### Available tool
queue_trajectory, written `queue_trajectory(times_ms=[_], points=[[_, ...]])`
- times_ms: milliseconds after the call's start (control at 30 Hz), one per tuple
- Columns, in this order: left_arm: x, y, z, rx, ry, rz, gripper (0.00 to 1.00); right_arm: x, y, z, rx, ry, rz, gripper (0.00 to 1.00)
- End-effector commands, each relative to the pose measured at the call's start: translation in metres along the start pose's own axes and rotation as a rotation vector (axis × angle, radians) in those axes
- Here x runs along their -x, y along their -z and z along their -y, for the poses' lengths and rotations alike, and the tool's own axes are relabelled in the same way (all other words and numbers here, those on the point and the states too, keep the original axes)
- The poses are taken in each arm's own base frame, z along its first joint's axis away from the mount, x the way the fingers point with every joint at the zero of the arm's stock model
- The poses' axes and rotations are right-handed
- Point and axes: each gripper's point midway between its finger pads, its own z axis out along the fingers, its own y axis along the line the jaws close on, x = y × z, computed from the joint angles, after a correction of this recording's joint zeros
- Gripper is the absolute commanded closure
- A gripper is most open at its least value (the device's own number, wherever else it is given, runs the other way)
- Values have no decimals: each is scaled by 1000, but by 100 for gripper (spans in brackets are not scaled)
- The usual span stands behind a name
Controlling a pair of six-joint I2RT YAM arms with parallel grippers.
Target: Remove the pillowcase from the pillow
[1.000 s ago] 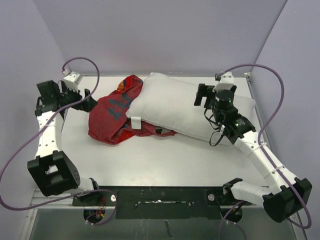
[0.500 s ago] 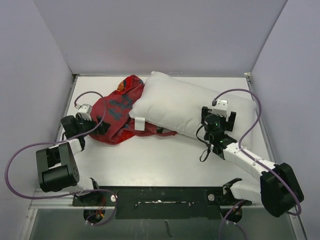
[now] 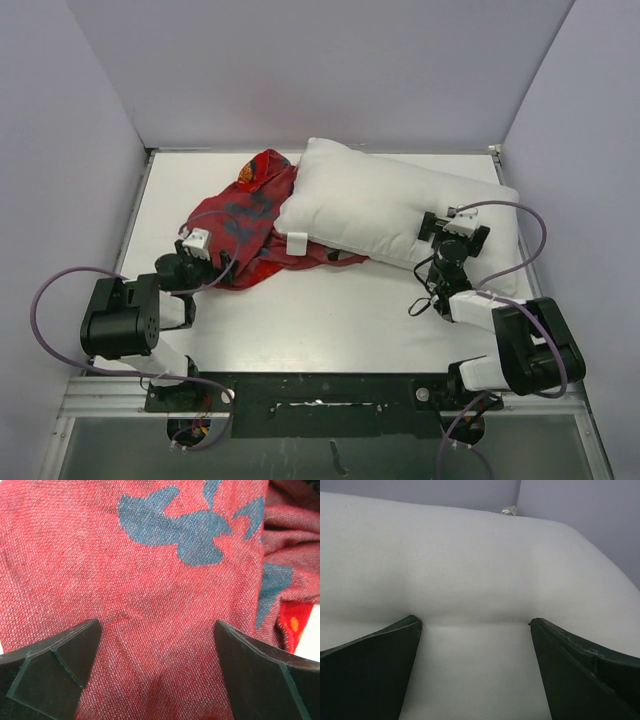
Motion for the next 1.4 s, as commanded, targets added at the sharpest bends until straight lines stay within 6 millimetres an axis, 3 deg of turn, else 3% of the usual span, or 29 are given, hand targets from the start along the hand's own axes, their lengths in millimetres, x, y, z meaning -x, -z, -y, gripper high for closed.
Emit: queue_trajectory(times_ms=[0,67,167,233,267,333,1367], points=[[28,-1,-11,90,-91,123,2,-60,2,17,28,89,-107,2],[28,-7,-15,100,-81,111,2,-65,0,22,40,54,-82,2],[25,-17,-23,125,-53,42,2,-69,-7,2,172,68,-106,2],[25,-16,-22,130,-59,46,2,-92,-16,-3,230,89,-164,2],[24,-16,-21,129,-58,41,2,-83,-22,-4,227,76,-147,2],[27,-16,-21,128,-59,61,2,-91,-25,-9,235,111,-190,2],[25,-18,-22,131,-59,43,2,-89,-20,-14,224,156,-179,2]])
